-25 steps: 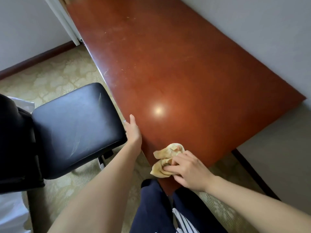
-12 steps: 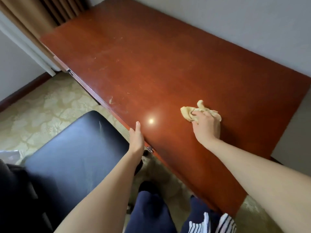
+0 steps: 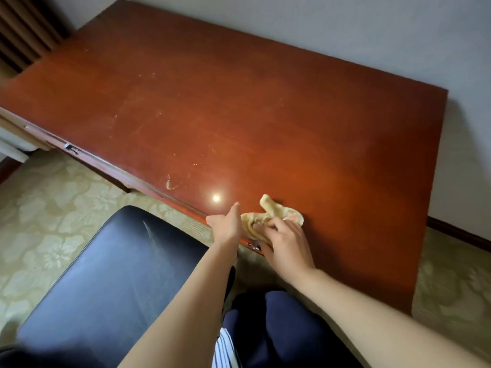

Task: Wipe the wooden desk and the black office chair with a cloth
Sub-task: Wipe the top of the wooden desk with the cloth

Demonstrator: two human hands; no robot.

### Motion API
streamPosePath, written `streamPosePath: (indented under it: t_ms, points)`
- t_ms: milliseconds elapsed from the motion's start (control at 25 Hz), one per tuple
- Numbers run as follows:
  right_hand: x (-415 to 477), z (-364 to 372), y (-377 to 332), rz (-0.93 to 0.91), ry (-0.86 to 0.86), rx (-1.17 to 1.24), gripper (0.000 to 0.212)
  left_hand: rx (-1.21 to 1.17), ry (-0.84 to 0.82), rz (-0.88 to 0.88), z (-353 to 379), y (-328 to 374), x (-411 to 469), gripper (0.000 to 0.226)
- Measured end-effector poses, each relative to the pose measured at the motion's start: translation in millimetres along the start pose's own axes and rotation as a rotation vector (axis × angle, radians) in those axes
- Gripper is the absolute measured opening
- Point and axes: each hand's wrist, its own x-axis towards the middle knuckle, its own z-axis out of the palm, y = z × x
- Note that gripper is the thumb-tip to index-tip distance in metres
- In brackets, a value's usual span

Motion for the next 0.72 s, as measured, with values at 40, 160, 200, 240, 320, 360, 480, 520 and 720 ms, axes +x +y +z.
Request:
streamPosePath:
  t_ms: [40, 160, 200, 240, 320, 360, 480, 520, 720]
  points:
    - [-3, -1, 4, -0.033, -0.006, 0.004, 0.031, 0.004, 0.032, -0.008, 3, 3, 1, 0.067]
    - [-6, -7, 23, -0.07, 0.009, -0.01, 0.032, 0.104, 0.164, 0.06, 12, 8, -1, 0.064]
    - [-4, -10, 29, -0.062, 0.039, -0.021, 0.033, 0.198, 0.198, 0.11, 14, 10, -2, 0.07]
    - [-1, -13, 35, -0.044, 0.075, -0.037, 0.035, 0.309, 0.216, 0.175, 15, 12, -4, 0.077]
    - [12, -22, 52, 0.002, 0.138, -0.077, 0.037, 0.526, 0.207, 0.341, 20, 16, 0, 0.081]
    - [21, -28, 63, 0.033, 0.156, -0.101, 0.037, 0.617, 0.184, 0.423, 24, 20, 5, 0.08]
    - [58, -47, 97, 0.149, 0.175, -0.158, 0.039, 0.837, 0.109, 0.617, 39, 34, 24, 0.075]
    - [72, -53, 108, 0.188, 0.174, -0.169, 0.039, 0.904, 0.088, 0.681, 46, 40, 32, 0.073]
    - [146, -73, 154, 0.409, 0.169, -0.166, 0.033, 1.159, 0.024, 0.899, 79, 76, 76, 0.07]
